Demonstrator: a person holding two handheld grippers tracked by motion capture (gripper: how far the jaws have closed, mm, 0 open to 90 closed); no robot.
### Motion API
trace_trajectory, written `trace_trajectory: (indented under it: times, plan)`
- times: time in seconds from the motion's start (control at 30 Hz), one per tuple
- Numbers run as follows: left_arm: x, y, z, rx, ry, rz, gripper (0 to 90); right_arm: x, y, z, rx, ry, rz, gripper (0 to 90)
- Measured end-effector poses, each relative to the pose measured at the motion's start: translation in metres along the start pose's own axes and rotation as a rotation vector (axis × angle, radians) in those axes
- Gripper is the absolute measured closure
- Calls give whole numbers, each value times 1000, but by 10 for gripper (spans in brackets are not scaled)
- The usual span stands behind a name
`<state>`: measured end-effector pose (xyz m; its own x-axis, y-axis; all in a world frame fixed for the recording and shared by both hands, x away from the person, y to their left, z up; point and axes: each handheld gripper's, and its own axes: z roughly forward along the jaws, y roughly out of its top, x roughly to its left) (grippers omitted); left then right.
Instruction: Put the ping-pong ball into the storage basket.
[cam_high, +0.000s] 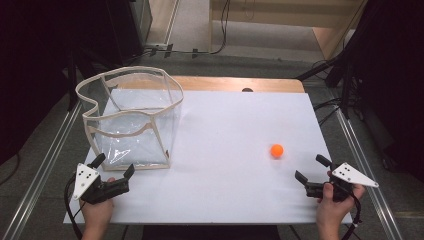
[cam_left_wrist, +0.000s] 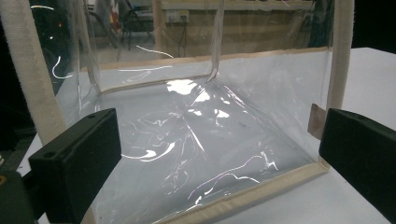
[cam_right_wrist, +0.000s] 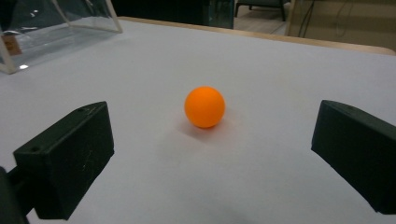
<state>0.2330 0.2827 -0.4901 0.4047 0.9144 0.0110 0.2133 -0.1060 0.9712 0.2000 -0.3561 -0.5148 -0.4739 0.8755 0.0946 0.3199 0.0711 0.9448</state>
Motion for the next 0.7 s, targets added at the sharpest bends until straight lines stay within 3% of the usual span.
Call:
trace_trajectory:
  times: [0.27,0.3,0.33,0.37,0.4,0.47,0.5,0.57,0.7]
  plan:
    - [-1,-1,0,-3,-4,4,0,0,10,2,-7,17,-13,0]
    - [-1,-1,0,-3,-4,4,0,-1,11,3,8,16,-11,49]
    - [-1,-1,0,-3,-5,3,0,0,13,4,35,-14,-11,111]
    - [-2,-1,0,-2,-6,4,0,1,15,5,47,-38,-33,118]
    - [-2,-1,0,1,-7,7,0,2,17,5,57,-33,-43,118]
    - [-3,-1,1,9,-13,19,0,4,21,6,82,23,-60,118]
    - [-3,-1,1,9,-13,19,0,4,21,6,82,23,-60,118]
    - [-4,-2,2,13,-14,18,0,5,27,8,113,73,-45,117]
    - [-4,-2,2,17,-15,21,0,5,34,10,136,105,-60,118]
